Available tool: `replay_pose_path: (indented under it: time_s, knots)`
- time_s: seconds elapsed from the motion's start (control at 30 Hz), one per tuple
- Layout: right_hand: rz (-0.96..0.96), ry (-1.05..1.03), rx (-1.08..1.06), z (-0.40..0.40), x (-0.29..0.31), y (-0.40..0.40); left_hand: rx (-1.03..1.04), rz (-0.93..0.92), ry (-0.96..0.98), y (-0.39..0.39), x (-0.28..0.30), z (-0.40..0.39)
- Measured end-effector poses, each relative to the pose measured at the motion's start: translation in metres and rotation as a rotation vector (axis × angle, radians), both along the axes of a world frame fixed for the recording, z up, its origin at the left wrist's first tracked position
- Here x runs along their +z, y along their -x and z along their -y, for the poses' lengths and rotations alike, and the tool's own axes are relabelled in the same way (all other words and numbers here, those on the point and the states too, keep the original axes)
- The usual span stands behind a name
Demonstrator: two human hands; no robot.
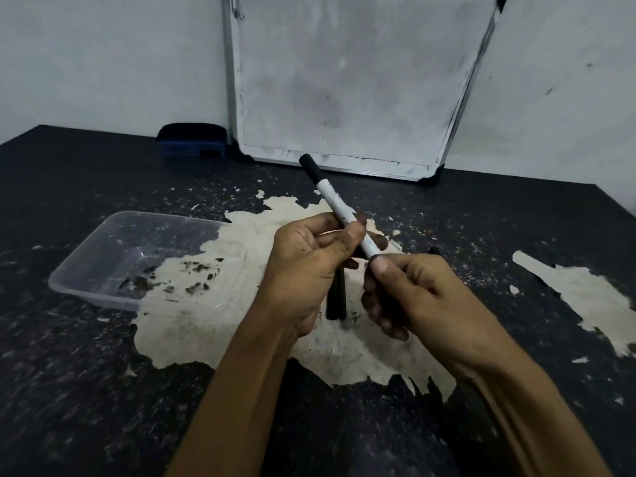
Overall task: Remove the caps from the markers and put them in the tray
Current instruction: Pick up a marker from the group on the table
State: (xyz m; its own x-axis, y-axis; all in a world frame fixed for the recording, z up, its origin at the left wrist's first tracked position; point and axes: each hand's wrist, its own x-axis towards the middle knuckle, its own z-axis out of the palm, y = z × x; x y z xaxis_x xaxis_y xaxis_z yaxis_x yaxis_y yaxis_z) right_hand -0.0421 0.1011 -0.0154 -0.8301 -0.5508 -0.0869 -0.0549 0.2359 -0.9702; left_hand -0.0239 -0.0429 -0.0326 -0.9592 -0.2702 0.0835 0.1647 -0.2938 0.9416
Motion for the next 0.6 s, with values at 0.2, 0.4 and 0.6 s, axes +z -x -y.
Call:
replay_pose_path:
  time_s: [0.2,0.4,0.6]
  knots:
    - [-0.67,-0.515,-0.183,0.002,-0.015,0.0,0.133,0.071,0.024,0.002,-0.006,-0.012]
    - [-0.746,-0.613,-0.256,0.007,-0.026,-0.002,0.184,0.129,-0.019,0.005,-0.01,-0.018]
    - [-0.838,-0.582,-0.294,0.014,-0.023,-0.013,0.252,0.127,-0.012,0.003,-0.004,-0.013]
